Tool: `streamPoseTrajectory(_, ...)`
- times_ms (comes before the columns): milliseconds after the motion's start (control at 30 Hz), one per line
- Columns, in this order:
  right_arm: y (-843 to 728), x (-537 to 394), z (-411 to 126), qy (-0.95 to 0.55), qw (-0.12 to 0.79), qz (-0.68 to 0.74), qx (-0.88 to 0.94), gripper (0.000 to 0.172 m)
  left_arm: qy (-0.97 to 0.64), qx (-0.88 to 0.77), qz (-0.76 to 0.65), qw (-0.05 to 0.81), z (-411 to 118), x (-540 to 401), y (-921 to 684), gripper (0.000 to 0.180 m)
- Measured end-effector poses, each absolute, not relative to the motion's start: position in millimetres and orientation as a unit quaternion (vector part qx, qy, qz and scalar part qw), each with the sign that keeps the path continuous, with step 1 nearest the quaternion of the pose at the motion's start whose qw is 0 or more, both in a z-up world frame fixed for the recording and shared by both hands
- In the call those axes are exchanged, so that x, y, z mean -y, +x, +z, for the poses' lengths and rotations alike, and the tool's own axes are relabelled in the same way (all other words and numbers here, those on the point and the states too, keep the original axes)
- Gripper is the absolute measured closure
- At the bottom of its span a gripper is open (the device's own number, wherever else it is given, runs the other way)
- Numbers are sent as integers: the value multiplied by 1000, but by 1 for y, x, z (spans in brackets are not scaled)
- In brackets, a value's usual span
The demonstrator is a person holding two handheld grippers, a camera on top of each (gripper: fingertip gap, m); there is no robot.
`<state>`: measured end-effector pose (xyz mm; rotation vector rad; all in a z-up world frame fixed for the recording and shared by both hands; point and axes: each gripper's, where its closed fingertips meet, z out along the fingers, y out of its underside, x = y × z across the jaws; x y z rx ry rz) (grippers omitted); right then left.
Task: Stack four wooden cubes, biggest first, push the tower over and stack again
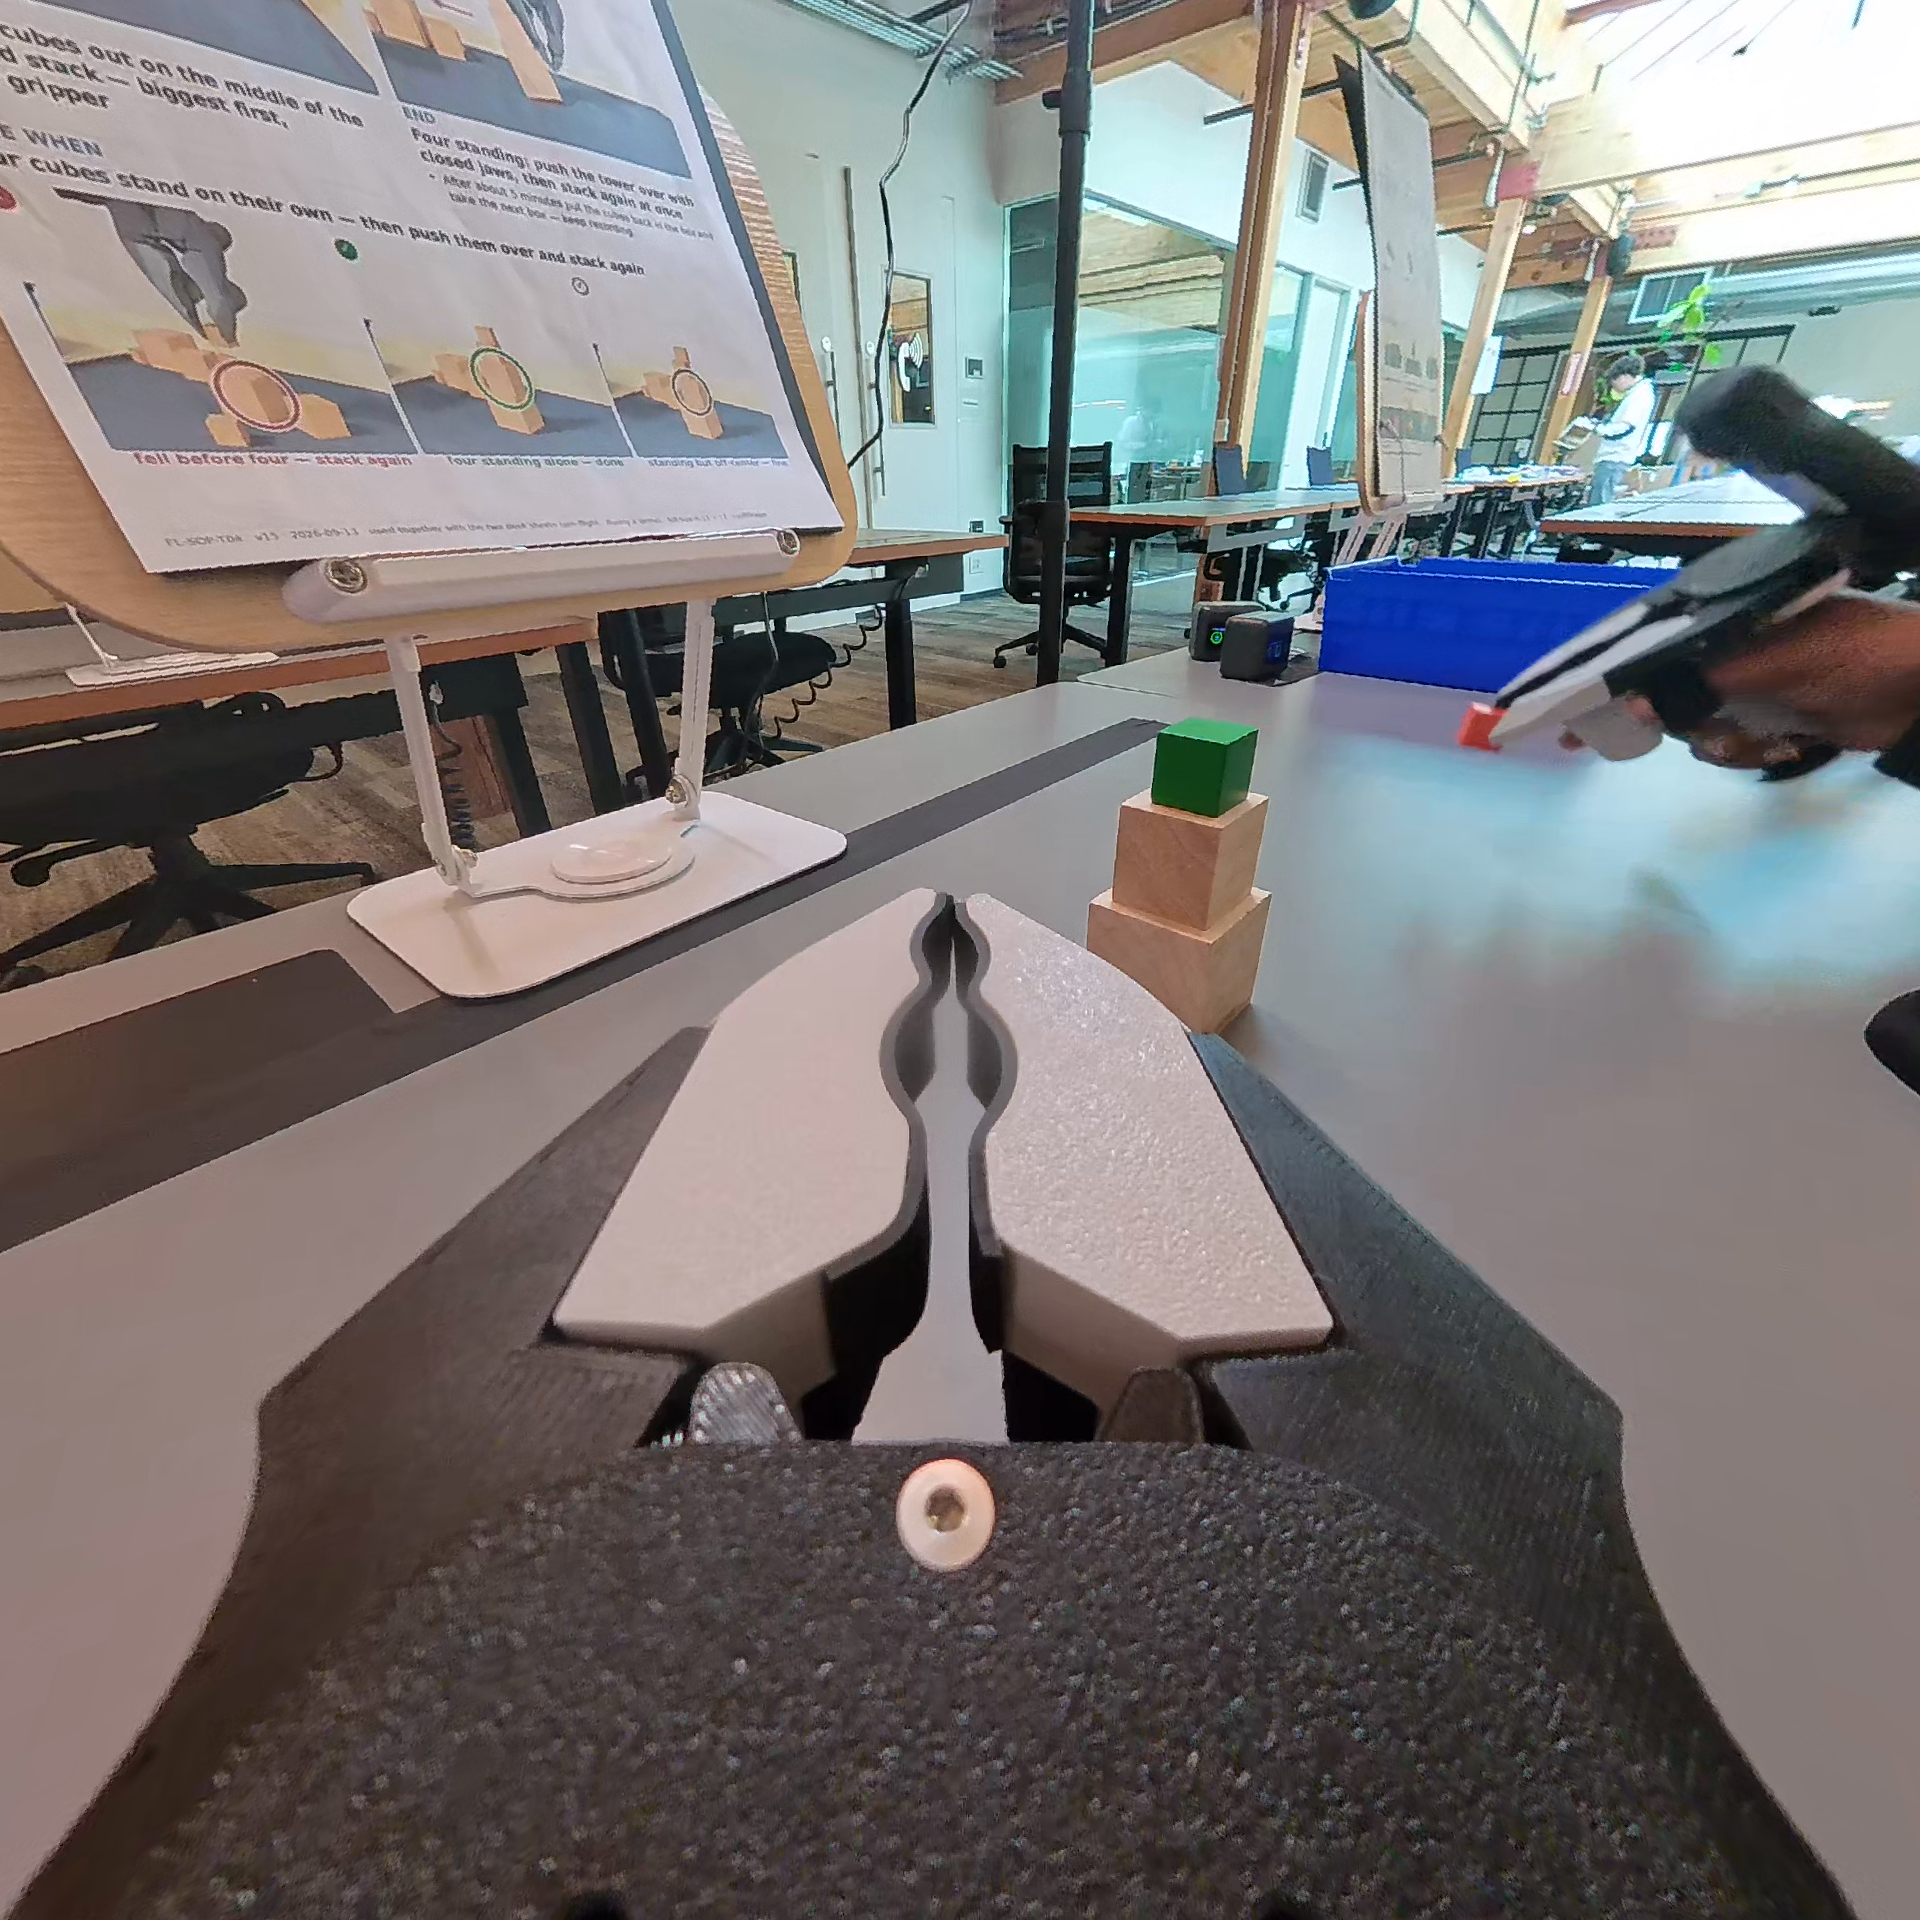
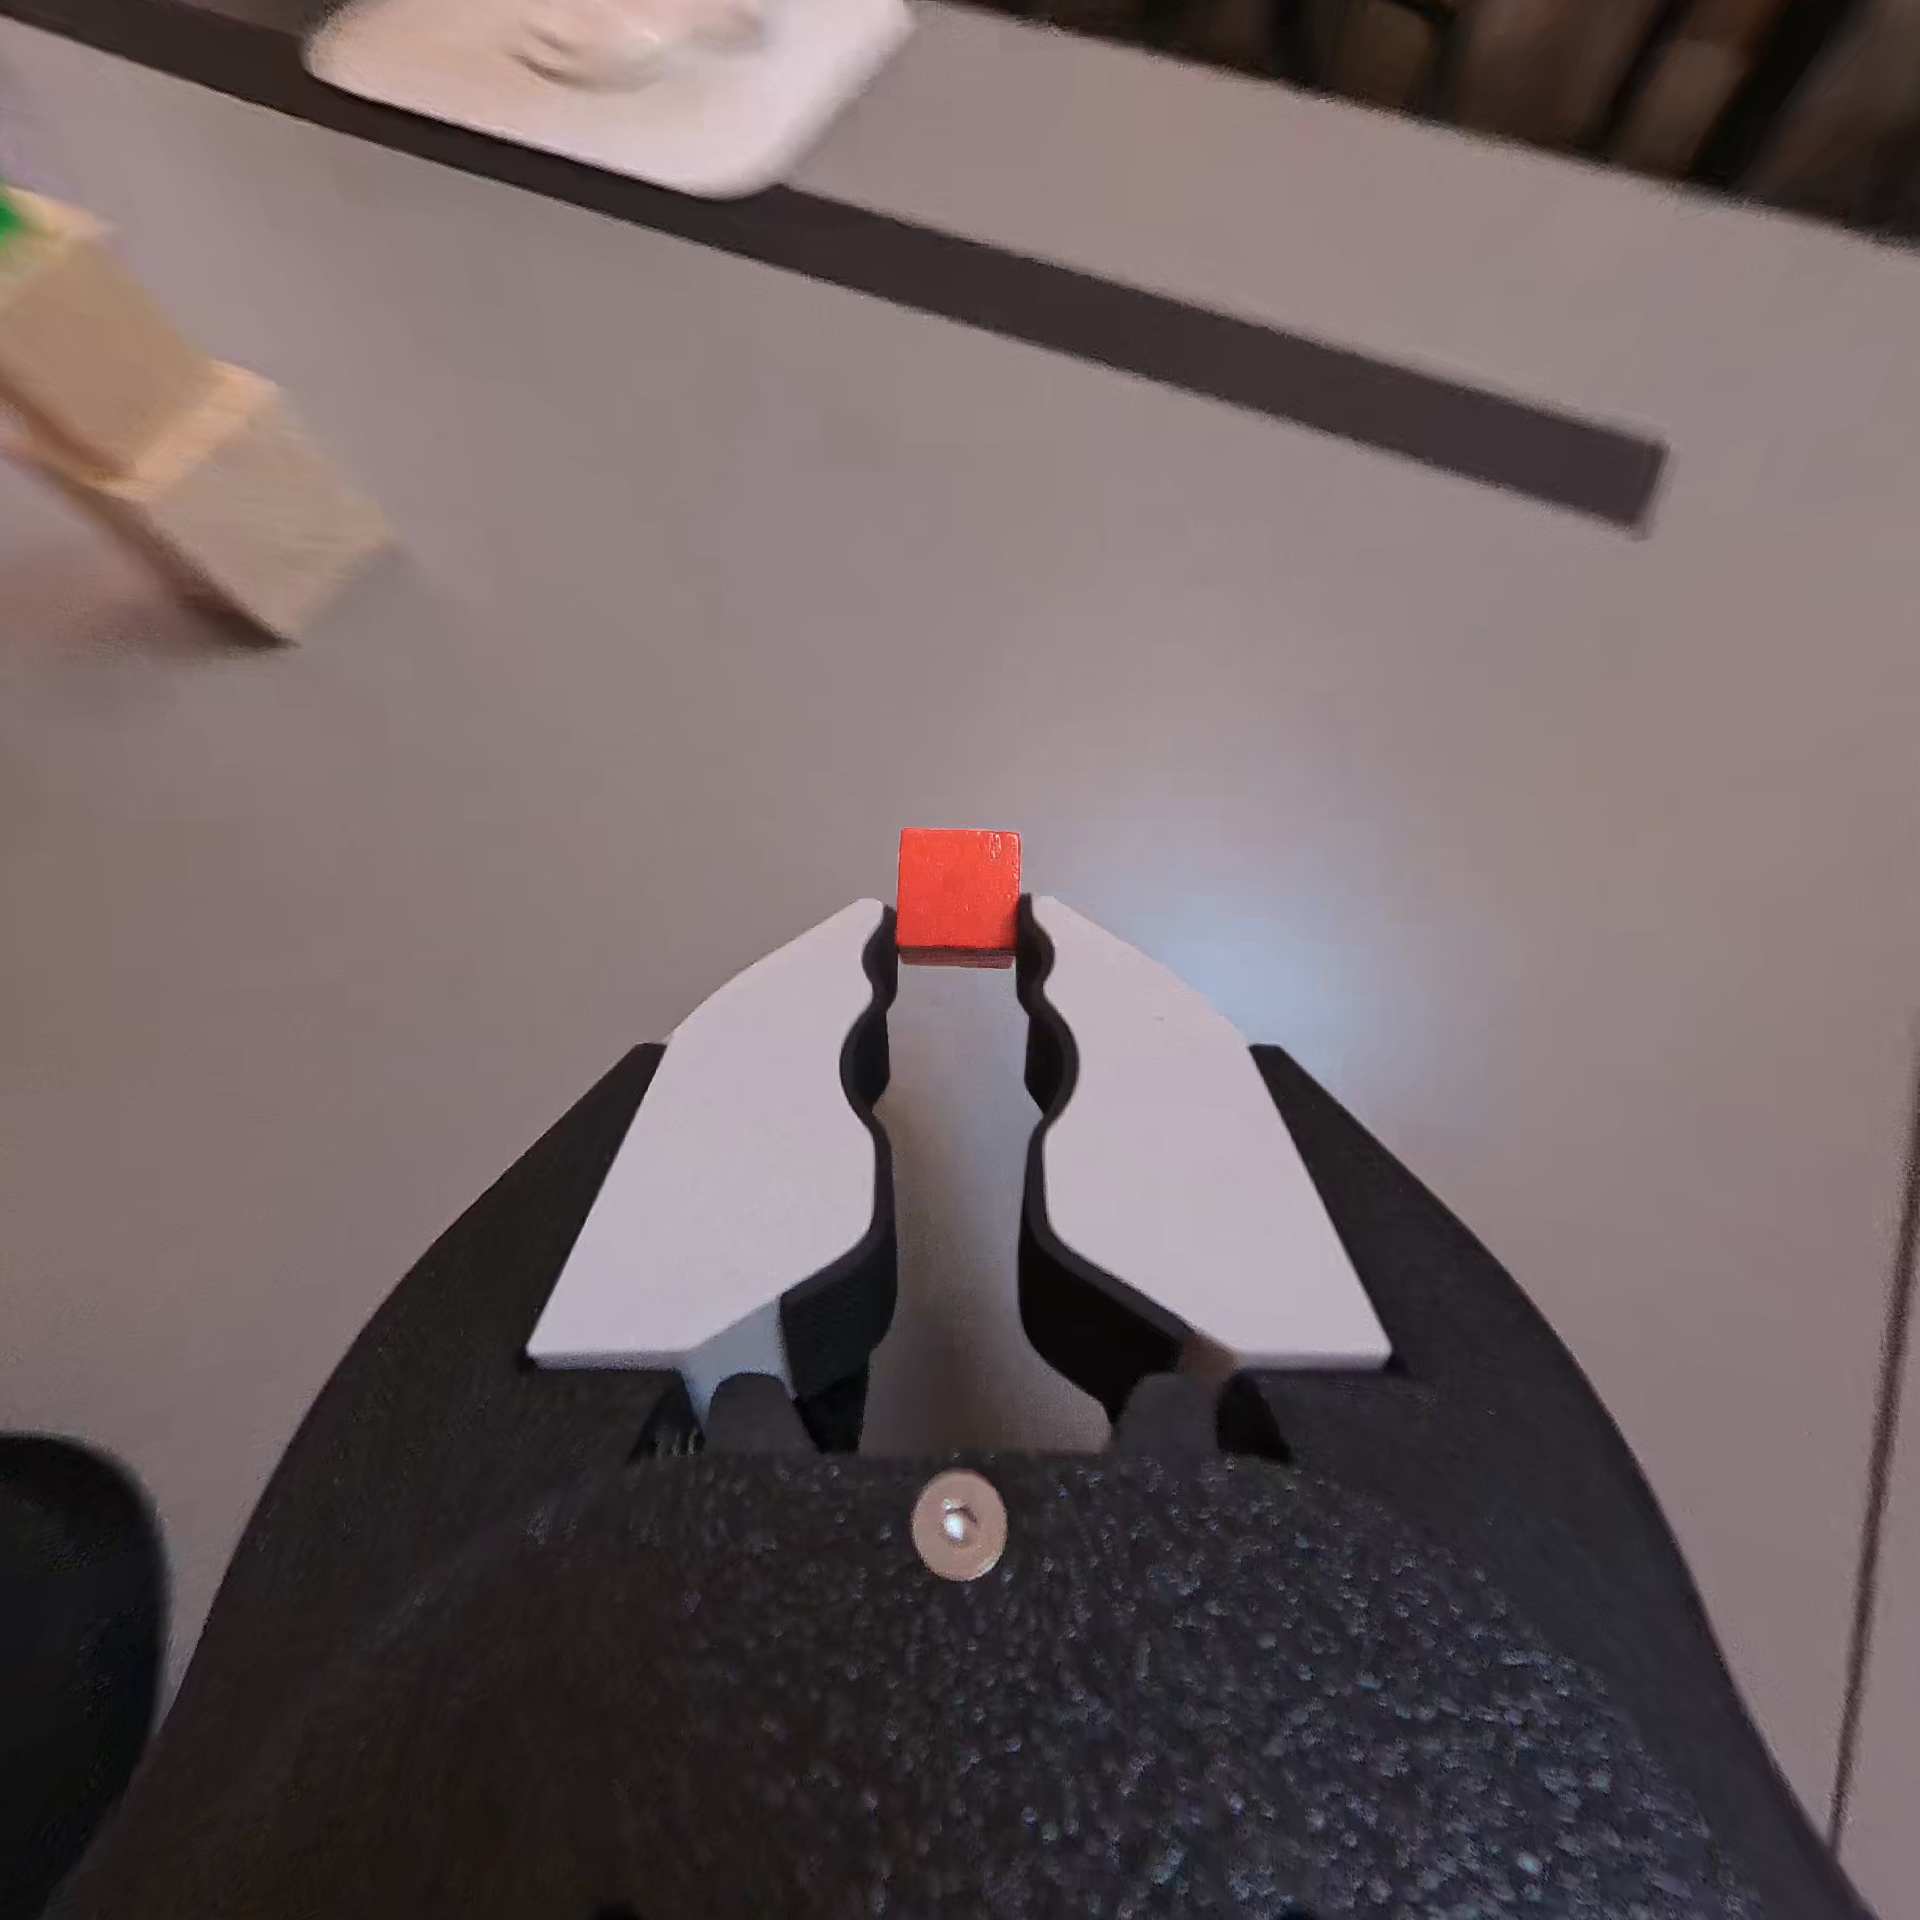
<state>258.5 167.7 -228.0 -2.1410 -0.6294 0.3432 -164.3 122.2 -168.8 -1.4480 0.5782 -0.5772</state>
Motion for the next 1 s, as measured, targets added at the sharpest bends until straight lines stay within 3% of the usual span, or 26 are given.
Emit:
streamPoseTrajectory(133,178,-163,-180,-765,446,209,415,150,-643,-259,-257,674,-169,-122,-164,180)
streamPoseTrajectory(333,74,-157,-141,-666,400,255,576,150,-643,-255,-258,675,-169,-122,-166,180)
streamPoseTrajectory(667,0,-169,-156,-621,286,266,680,150,-641,-258,-261,674,-168,-121,-166,180)
streamPoseTrajectory(1000,-10,-172,-167,-616,253,264,698,150,-641,-255,-266,673,-168,-122,-168,180)
